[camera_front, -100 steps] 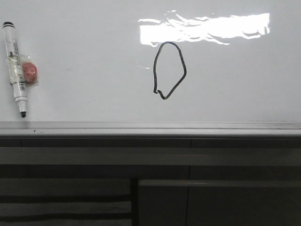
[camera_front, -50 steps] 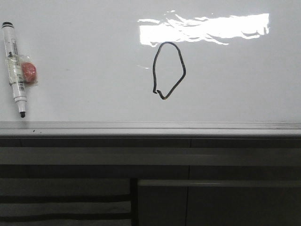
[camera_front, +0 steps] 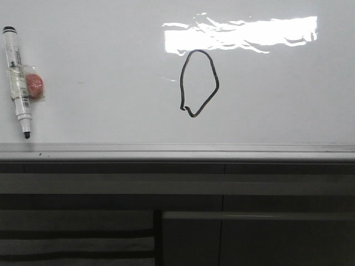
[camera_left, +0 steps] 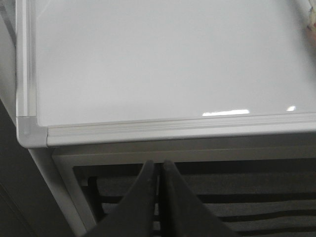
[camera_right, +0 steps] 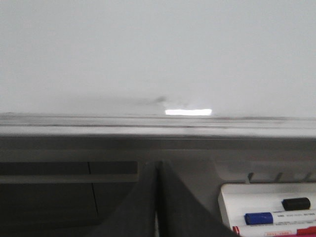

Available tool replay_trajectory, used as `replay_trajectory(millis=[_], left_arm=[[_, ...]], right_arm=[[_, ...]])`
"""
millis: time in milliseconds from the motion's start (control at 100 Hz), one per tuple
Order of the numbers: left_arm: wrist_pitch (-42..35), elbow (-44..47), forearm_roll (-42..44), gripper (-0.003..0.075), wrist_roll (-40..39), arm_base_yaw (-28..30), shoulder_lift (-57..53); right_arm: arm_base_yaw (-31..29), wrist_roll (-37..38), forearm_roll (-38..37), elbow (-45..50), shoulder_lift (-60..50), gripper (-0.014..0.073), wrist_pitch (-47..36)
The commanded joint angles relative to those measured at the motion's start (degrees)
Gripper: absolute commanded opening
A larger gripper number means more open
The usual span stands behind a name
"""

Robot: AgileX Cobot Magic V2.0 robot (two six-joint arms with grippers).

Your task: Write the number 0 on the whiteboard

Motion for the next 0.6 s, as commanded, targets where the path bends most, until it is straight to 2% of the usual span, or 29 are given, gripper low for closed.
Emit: replay_trajectory(millis=[0,590], left_arm=[[-3.2,1.8,0.1,-0.002,-0.3,0.1,-1.6],[-3.2,1.8,0.1,-0.002,-0.3,0.1,-1.6]], right_arm=[[-1.7,2.4,-1.4,0.6,-1.1,-0.0076,-1.0],[-1.7,3.2,-2.1,0.6,-1.1,-0.0076,-1.0]])
